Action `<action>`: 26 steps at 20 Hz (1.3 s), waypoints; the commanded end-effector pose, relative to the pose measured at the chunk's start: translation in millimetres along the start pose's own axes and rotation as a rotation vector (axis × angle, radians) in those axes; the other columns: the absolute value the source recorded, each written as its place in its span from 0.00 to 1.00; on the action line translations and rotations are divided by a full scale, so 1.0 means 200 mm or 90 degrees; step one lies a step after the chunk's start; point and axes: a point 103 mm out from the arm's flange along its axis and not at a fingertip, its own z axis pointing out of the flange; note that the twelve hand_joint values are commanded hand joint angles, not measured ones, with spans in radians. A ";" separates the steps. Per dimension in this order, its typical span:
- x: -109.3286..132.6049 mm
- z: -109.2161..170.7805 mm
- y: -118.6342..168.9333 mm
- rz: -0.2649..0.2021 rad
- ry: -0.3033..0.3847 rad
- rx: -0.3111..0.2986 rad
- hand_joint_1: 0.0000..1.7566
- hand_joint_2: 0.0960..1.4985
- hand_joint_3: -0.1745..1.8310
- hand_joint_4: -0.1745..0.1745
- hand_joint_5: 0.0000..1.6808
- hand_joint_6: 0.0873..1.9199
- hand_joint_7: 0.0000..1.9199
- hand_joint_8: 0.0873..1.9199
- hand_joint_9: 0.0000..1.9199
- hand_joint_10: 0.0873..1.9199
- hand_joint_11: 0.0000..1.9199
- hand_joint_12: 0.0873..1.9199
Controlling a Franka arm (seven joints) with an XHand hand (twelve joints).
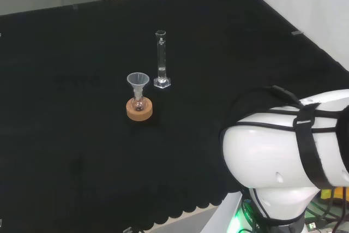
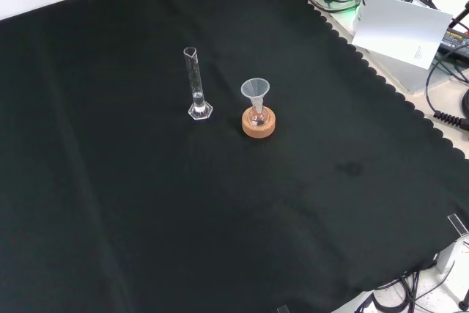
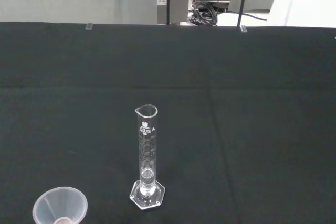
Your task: Pick up the graduated cylinder.
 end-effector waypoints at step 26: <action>-0.29 1.27 0.63 -0.042 0.220 0.067 0.26 0.75 0.11 0.39 0.21 0.00 0.10 0.30 0.22 0.28 0.07 0.71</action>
